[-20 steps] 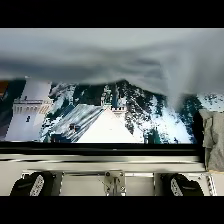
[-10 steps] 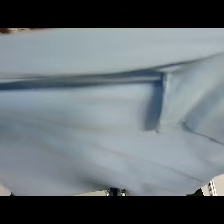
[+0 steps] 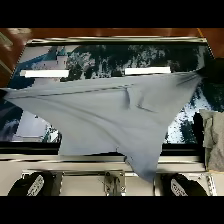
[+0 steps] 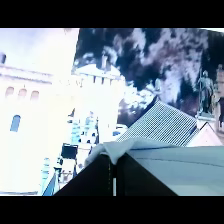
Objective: Fold the shirts.
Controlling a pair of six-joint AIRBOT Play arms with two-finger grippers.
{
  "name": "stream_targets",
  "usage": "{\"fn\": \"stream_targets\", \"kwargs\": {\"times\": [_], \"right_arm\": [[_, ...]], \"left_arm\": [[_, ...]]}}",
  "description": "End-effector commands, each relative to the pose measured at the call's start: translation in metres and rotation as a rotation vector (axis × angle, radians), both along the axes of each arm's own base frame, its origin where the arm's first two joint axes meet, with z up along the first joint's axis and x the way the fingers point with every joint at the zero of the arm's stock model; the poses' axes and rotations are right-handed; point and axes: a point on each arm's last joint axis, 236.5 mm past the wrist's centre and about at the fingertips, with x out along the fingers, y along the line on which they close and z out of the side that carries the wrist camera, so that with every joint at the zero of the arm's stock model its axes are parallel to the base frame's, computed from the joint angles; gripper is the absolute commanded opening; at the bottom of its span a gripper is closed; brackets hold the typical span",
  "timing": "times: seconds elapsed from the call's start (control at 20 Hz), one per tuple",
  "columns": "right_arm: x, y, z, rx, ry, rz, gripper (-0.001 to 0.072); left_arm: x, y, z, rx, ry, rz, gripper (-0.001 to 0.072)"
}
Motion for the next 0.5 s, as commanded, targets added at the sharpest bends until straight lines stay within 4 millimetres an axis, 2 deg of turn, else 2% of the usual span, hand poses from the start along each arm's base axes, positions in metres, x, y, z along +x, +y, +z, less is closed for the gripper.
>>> {"fn": "stream_targets", "kwargs": {"times": [0.0,0.1,0.15,0.25,0.35,0.45], "right_arm": [[0.093,0.01,-0.107,0.036,0.033,-0.002,0.0062],[0.149,0.017,-0.143,0.028,-0.045,-0.018,0.0062],[0.174,0.02,-0.153,0.029,-0.103,-0.04,0.0062],[0.215,0.023,-0.159,0.022,-0.245,-0.084,0.0062],[0.245,0.024,-0.159,0.015,-0.38,-0.127,0.0062],[0.261,0.023,-0.172,0.007,-0.437,-0.153,0.0062]], "left_arm": [[0.065,0.011,-0.085,-0.094,0.15,0.019,0.0038],[0.113,0.011,-0.119,-0.171,0.132,0.028,0.0038],[0.134,0.009,-0.13,-0.216,0.105,0.042,0.0038],[0.172,0.009,-0.146,-0.279,0.034,0.095,0.0038],[0.201,0.012,-0.159,-0.238,-0.038,0.11,0.0038],[0.223,0.01,-0.169,-0.167,-0.102,0.094,0.0039]]}}
